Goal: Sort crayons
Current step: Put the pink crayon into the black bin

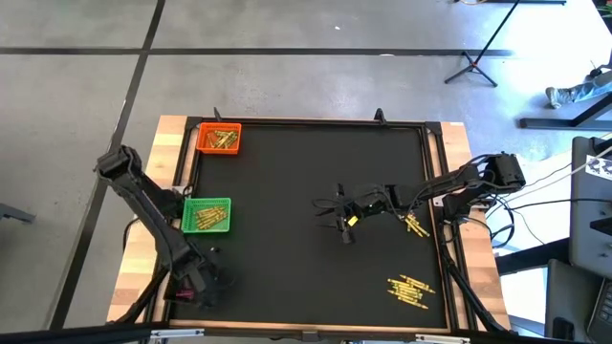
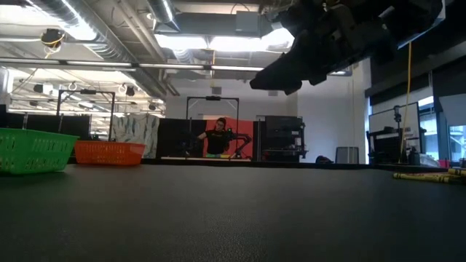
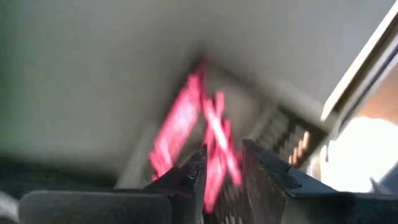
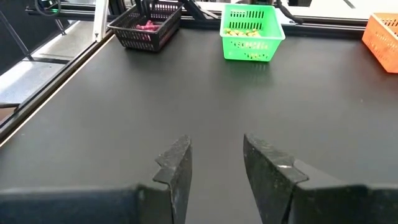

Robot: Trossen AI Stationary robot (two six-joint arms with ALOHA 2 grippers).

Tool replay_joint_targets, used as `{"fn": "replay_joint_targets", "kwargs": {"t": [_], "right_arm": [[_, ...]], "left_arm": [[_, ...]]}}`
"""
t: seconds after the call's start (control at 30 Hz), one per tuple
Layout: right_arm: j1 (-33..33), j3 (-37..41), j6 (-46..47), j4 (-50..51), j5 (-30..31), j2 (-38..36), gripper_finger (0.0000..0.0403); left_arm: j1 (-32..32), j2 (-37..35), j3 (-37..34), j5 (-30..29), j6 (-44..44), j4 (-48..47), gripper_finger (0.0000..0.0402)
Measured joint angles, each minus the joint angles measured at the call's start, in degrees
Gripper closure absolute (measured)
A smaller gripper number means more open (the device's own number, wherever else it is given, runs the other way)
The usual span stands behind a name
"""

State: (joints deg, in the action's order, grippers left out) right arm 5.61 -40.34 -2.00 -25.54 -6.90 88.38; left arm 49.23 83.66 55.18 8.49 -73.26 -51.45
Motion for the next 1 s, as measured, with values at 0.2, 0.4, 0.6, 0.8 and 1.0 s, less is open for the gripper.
{"fn": "replay_joint_targets", "kwargs": {"t": [0.2, 0.4, 0.6, 0.8, 1.0], "right_arm": [[0.0, 0.0, 0.5, 1.4, 0.0, -0.6, 0.026], [0.0, -0.9, 1.2, 15.4, 7.0, -6.4, 0.026], [0.0, -6.1, 4.9, 41.7, 16.4, -15.6, 0.026], [-0.4, -8.8, 12.7, 61.6, 25.6, -20.6, 0.026], [-6.0, -8.7, 21.1, 78.1, 26.9, -21.0, 0.026]], "left_arm": [[-8.3, -4.1, 0.0, -15.3, 13.4, 4.4, 0.0318], [-17.4, -4.6, 0.0, -24.8, 28.4, 11.2, 0.0317], [-24.8, -4.2, -0.6, -28.3, 46.5, 19.7, 0.0317], [-31.4, -4.2, -8.4, -25.8, 59.7, 40.2, 0.0317], [-36.1, -4.1, -19.4, -22.4, 66.9, 64.4, 0.0317]]}}
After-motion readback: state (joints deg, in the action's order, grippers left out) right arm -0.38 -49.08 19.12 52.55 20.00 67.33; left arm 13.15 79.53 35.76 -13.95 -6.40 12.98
